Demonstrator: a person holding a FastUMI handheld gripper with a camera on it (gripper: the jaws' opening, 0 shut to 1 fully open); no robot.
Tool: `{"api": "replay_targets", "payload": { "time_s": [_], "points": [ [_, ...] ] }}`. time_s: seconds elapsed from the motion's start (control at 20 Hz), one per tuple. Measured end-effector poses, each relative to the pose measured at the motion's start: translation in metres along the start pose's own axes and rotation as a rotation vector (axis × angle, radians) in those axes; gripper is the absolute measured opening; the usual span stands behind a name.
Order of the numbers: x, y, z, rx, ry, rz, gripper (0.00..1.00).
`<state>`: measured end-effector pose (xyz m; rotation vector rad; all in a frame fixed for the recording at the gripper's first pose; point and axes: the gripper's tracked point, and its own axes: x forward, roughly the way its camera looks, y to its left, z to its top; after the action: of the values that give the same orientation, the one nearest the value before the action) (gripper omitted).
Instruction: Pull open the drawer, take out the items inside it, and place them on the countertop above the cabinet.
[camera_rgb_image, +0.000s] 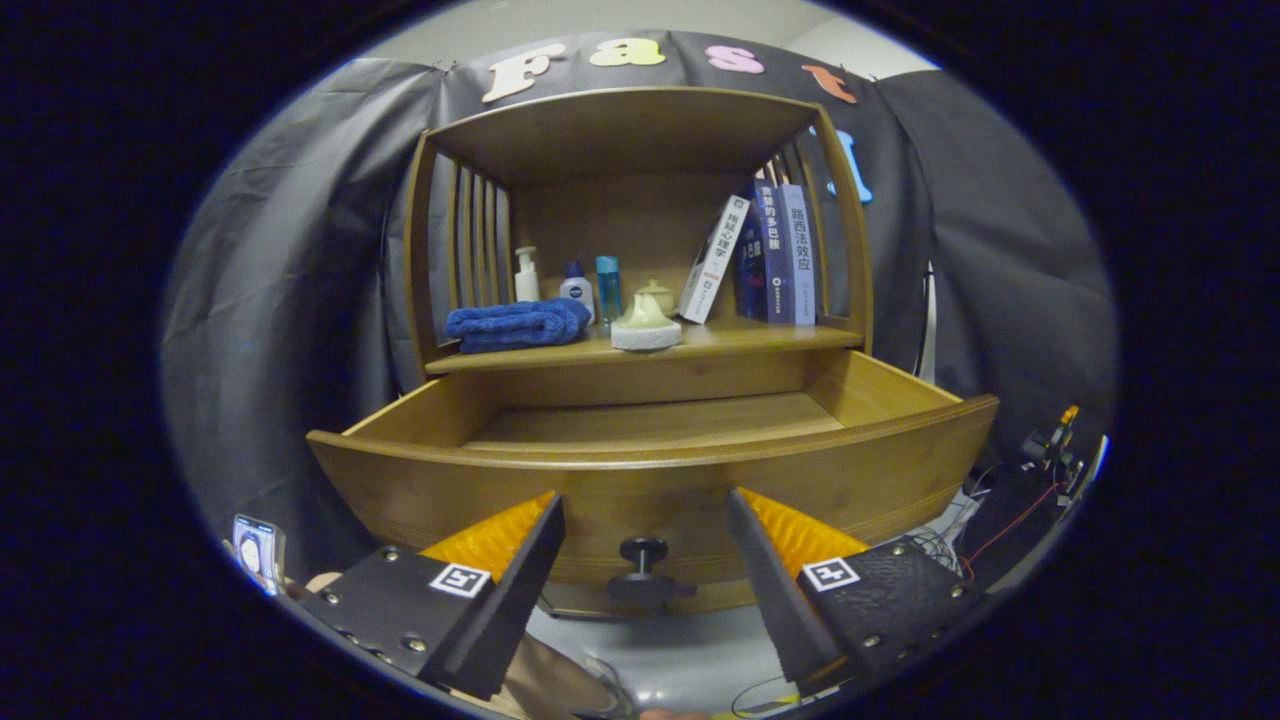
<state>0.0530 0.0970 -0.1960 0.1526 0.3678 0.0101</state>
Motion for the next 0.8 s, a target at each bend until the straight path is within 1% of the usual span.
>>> {"api": "replay_targets", "payload": {
  "time_s": [0.3, 0.8],
  "points": [
    [0.003, 0.000, -0.002, -0.031, -0.016, -0.027, 0.97],
    [0.013, -0.005, 0.001, -0.030, -0.006, -0.003, 0.97]
  ]
}}
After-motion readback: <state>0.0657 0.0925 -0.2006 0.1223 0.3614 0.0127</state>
